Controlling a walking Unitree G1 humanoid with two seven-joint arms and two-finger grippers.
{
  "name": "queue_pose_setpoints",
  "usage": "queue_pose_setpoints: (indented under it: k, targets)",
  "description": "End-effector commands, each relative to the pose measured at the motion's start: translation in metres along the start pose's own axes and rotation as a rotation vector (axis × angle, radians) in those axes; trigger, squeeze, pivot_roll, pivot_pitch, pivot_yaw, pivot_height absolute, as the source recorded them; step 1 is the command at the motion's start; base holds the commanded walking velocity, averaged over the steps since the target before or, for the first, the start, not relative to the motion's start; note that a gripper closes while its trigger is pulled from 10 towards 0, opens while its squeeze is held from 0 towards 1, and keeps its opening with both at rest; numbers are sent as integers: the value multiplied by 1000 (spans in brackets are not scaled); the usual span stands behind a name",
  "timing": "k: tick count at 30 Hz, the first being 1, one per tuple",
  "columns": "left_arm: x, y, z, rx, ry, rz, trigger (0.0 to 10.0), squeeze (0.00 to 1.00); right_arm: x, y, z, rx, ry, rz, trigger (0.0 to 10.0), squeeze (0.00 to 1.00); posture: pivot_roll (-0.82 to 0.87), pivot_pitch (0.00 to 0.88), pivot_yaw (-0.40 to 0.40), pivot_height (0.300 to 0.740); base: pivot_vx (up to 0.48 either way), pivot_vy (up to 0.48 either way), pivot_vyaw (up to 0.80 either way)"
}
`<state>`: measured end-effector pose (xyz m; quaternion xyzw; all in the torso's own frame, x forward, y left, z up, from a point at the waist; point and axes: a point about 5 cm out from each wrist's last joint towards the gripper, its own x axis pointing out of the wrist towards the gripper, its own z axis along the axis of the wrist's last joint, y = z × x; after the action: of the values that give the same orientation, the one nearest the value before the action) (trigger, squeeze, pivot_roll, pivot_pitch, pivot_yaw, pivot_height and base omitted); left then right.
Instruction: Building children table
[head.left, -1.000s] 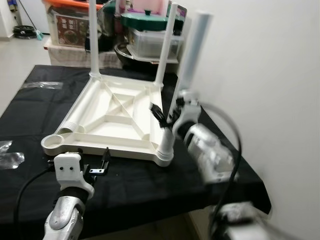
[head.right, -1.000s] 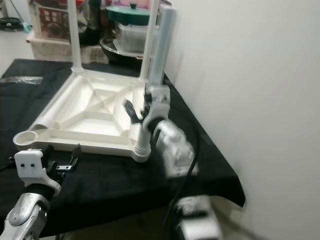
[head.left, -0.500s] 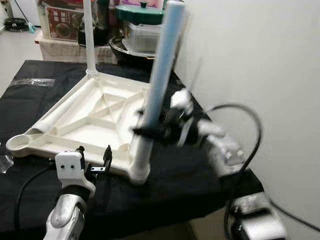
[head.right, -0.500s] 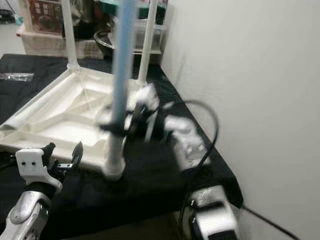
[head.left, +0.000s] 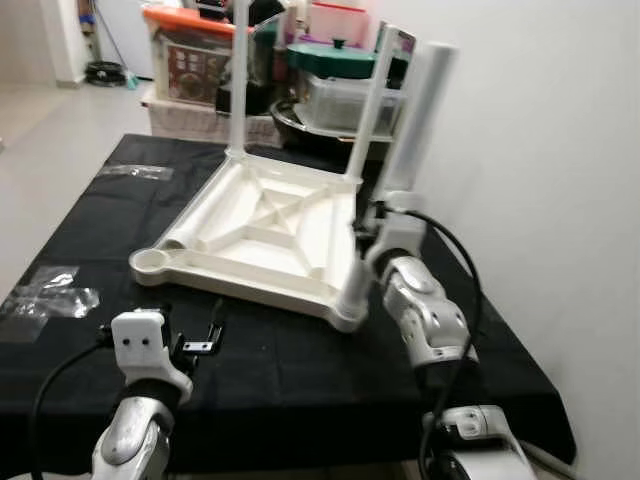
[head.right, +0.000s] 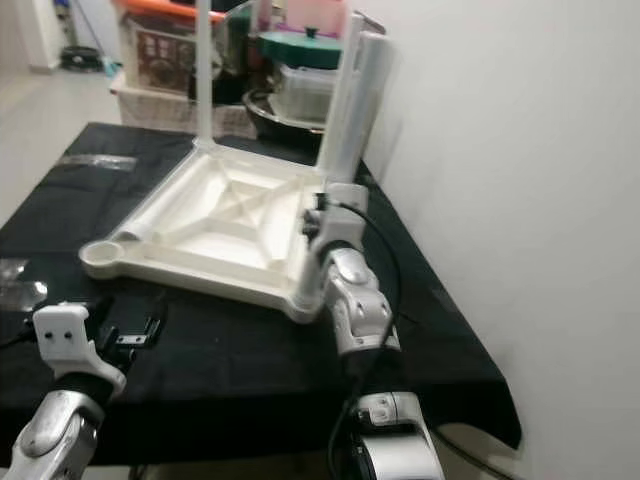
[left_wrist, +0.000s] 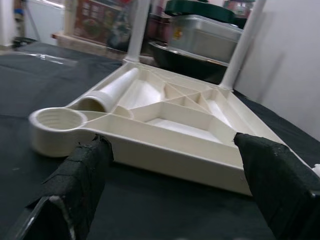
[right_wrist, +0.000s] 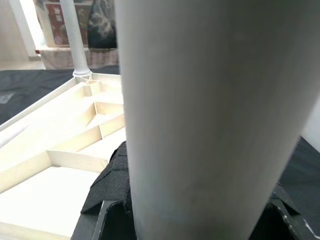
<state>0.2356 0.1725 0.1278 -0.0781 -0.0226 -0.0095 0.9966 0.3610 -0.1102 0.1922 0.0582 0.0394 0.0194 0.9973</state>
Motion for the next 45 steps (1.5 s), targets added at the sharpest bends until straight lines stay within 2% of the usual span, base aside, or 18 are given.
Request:
queue_pose_setpoints:
  k: [1, 2, 3, 9, 10, 17, 18, 21, 23, 31, 32, 36, 37, 38, 39, 41, 42, 45]
  targets:
    - [1, -6, -3, -10, 10, -20, 10000, 0, -3, 0, -6, -22, 35, 19, 10000, 0, 105, 0, -173, 740, 0, 0, 0]
    - [1, -6, -3, -10, 11, -21, 10000, 0, -4, 9, 0, -13, -6, 94, 10000, 0, 104, 0, -172, 740, 0, 0, 0]
    - [1, -6, -3, -10, 11, -22, 10000, 0, -5, 16, 6, 0, -53, 157, 10000, 1000, 104, 0, -172, 740, 0, 0, 0]
    - [2, -6, -3, -10, 10, -24, 10000, 0, -2, 35, 19, -6, -90, 376, 10000, 1000, 104, 0, -174, 740, 0, 0, 0]
    - [3, -6, -3, -10, 8, -24, 10000, 0, -7, 43, 32, -10, -150, 605, 10000, 0, 115, 0, -185, 740, 0, 0, 0]
    - [4, -6, -1, -9, 1, -25, 10000, 0, -41, 40, 39, -99, -200, 1232, 10000, 0, 118, 0, -189, 740, 0, 0, 0]
    - [5, -6, 0, -8, -2, -26, 10000, 0, -49, 39, 29, -126, -161, 1359, 3882, 0, 125, 0, -196, 740, 0, 0, 0]
    - [5, -6, 1, -7, -5, -27, 10000, 0, -61, 40, 16, -131, -106, 1493, 0, 0, 125, 0, -196, 740, 0, 0, 0]
    - [5, -6, 1, -7, -6, -26, 10000, 0, -65, 41, 13, -117, -93, 1522, 0, 0, 125, 0, -196, 740, 0, 0, 0]
    - [5, -6, 1, -10, -8, -25, 10000, 0, -13, 45, -14, -141, 57, 894, 0, 0, 109, 0, -188, 740, 0, 0, 0]
    - [5, -7, 1, -12, -7, -29, 10000, 0, 8, 26, -22, -124, 110, 513, 0, 0, 96, 0, -180, 740, 0, 0, 0]
    - [4, -8, 1, -15, -3, -34, 10000, 0, 10, -11, -26, -149, 95, 67, 0, 0, 90, 0, -176, 740, 0, 0, 0]
    - [4, -8, 0, -18, -1, -35, 10000, 0, 1, -7, -21, -176, 43, 87, 4824, 0, 84, 0, -173, 740, 0, 0, 0]
    - [4, -8, 0, -18, -1, -35, 10000, 0, 1, -7, -21, -176, 43, 87, 4824, 0, 84, 0, -173, 740, 0, 0, 0]
    - [4, -8, 0, -22, 1, -37, 10000, 0, -7, 6, -12, -185, -16, 192, 10000, 0, 84, 0, -173, 740, 0, 0, 0]
    - [4, -9, -1, -25, 2, -41, 10000, 0, -14, 20, -3, -150, -77, 335, 10000, 0, 84, 0, -173, 740, 0, 0, 0]
    - [4, -10, -1, -26, 4, -45, 10000, 0, -15, 27, 3, -118, -102, 427, 10000, 855, 63, 0, -162, 740, 0, 0, 0]
    - [5, -10, -2, -27, 4, -47, 10000, 0, -14, 34, 9, -92, -118, 524, 10000, 1000, 66, 0, -164, 740, 0, 0, 0]
